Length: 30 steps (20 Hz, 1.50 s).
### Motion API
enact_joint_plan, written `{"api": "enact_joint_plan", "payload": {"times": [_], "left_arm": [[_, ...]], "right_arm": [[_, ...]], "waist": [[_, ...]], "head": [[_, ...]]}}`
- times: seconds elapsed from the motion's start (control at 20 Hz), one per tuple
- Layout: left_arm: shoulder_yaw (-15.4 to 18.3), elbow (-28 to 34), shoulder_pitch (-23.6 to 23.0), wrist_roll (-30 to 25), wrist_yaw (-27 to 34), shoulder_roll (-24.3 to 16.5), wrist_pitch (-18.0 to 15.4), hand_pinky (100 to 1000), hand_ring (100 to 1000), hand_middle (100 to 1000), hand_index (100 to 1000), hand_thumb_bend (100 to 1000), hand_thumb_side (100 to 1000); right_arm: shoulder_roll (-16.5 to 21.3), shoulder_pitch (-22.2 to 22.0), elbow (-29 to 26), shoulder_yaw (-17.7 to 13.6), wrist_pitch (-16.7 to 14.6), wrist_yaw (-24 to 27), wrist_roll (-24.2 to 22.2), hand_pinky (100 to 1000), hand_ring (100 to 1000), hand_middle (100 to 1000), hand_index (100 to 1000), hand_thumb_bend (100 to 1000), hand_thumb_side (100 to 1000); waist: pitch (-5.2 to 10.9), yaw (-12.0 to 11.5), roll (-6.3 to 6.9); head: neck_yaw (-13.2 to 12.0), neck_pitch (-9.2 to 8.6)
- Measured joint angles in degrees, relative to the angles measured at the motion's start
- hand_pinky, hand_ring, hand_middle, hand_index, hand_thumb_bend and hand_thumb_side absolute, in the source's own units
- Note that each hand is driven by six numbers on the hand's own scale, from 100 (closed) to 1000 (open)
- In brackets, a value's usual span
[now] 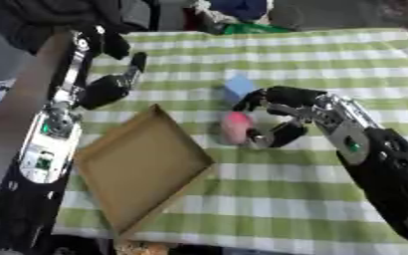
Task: Pick up objects on the table and place them in the box.
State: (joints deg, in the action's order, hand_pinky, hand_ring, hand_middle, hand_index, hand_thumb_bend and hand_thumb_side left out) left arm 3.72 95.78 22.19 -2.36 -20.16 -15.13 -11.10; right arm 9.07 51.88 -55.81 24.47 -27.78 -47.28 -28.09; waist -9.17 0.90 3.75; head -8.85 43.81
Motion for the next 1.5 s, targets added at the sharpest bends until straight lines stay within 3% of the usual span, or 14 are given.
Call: {"api": "enact_joint_plan", "payload": {"times": [0.3, 0.5, 0.65, 1.1, 1.5], "left_arm": [[0.0, 0.0, 0.0, 0.0, 0.01, 0.0, 0.0, 581, 559, 515, 744, 309, 321], [0.0, 0.0, 0.0, -0.01, 0.02, 0.01, 0.01, 581, 558, 515, 744, 309, 321], [0.0, 0.0, 0.0, -0.01, 0.03, 0.01, 0.01, 581, 558, 515, 744, 307, 321], [-0.07, 0.01, 0.31, -0.07, 0.03, 0.29, -0.05, 584, 559, 516, 743, 307, 317], [-0.76, 1.08, 2.1, -0.52, 0.03, 1.57, -0.34, 587, 560, 517, 743, 306, 311]], "right_arm": [[-0.64, -0.28, -0.17, 0.49, -0.61, -0.38, 0.02, 839, 791, 801, 728, 100, 270], [-0.75, -0.47, -0.49, 0.6, -1.25, -0.58, 1.13, 829, 774, 768, 533, 100, 169], [-0.76, -0.48, -0.88, 0.59, -1.44, -0.6, 3.06, 822, 758, 736, 436, 100, 114], [-0.49, 0.21, -3.28, 0.59, -1.24, 0.51, 8.51, 822, 749, 715, 422, 100, 100], [-0.11, 2.33, -7.48, 0.61, 0.66, 4.97, 8.59, 822, 749, 714, 422, 100, 100]], "waist": [[-0.02, -0.03, 0.0], [-0.03, -0.03, 0.01], [-0.04, -0.03, 0.01], [-0.03, -1.34, 0.0], [0.1, -5.94, -0.03]], "head": [[0.01, 0.0], [0.01, 0.0], [0.01, 0.0], [0.55, 0.0], [2.63, 0.01]]}}
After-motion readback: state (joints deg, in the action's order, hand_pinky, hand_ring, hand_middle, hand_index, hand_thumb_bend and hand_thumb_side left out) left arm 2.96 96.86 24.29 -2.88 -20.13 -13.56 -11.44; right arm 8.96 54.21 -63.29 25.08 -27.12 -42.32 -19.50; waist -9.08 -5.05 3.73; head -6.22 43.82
